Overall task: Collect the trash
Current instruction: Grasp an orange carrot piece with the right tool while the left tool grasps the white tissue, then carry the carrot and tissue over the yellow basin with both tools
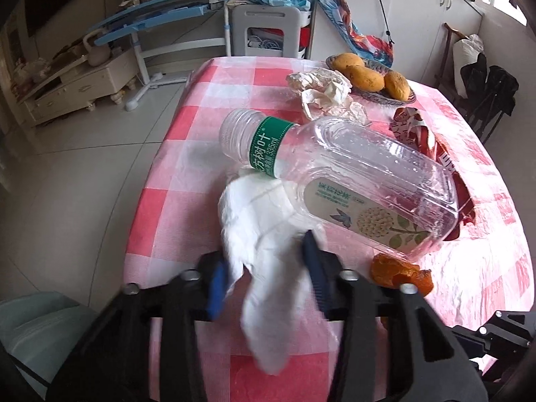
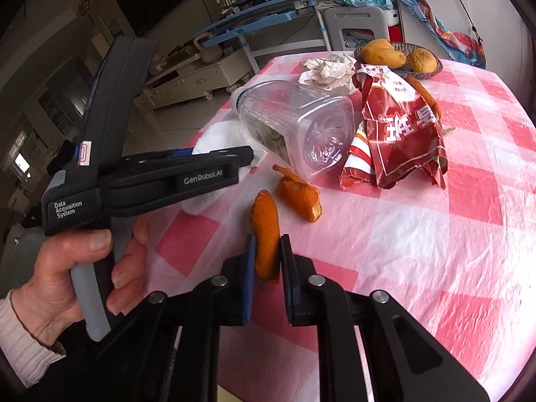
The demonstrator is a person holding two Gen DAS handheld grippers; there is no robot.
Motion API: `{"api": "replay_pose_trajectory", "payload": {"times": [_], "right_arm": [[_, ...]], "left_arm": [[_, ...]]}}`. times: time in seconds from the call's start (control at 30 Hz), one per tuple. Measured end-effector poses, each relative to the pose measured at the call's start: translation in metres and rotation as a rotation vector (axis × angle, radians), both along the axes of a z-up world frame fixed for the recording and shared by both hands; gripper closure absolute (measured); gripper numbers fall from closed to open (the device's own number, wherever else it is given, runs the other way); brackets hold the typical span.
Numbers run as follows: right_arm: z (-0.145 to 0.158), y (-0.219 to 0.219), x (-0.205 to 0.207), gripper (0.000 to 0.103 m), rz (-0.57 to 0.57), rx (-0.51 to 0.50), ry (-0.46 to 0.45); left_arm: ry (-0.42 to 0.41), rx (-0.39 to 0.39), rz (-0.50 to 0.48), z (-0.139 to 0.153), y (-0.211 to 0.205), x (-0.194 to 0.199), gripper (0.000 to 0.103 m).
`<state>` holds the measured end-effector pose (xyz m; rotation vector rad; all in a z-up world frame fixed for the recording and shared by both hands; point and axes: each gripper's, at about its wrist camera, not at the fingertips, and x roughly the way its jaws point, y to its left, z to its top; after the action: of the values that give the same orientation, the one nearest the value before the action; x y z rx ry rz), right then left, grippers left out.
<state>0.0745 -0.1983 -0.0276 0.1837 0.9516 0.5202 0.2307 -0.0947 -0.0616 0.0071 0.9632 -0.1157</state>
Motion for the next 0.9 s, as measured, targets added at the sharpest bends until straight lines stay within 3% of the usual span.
{"api": "replay_pose_trajectory", "payload": {"times": [0.07,0.2,0.43,0.9], "right_arm": [[0.001,-0.007,-0.003,0.088,-0.016,0.043,0.014],[0.005,-0.017,-0.011,0.088,-0.043,0.105,0.021],[0.014,-0.023,-0.029,0.088,-0.055,0.158,0.005],[0.018,-0.019,-0.09,0.088,-0.017,0.152,0.009]], "left_arm": [[0.004,-0.042,-0.003,0.002,0.004,-0.004,0.093],[-0.001,-0.154,0.03,0.014,0.025,-0.023,0.094],[-0.067,-0.237,0.055,0.038,0.044,-0.062,0.094],[-0.123,-0.144,-0.001,0.045,0.022,-0.146,0.093]]}}
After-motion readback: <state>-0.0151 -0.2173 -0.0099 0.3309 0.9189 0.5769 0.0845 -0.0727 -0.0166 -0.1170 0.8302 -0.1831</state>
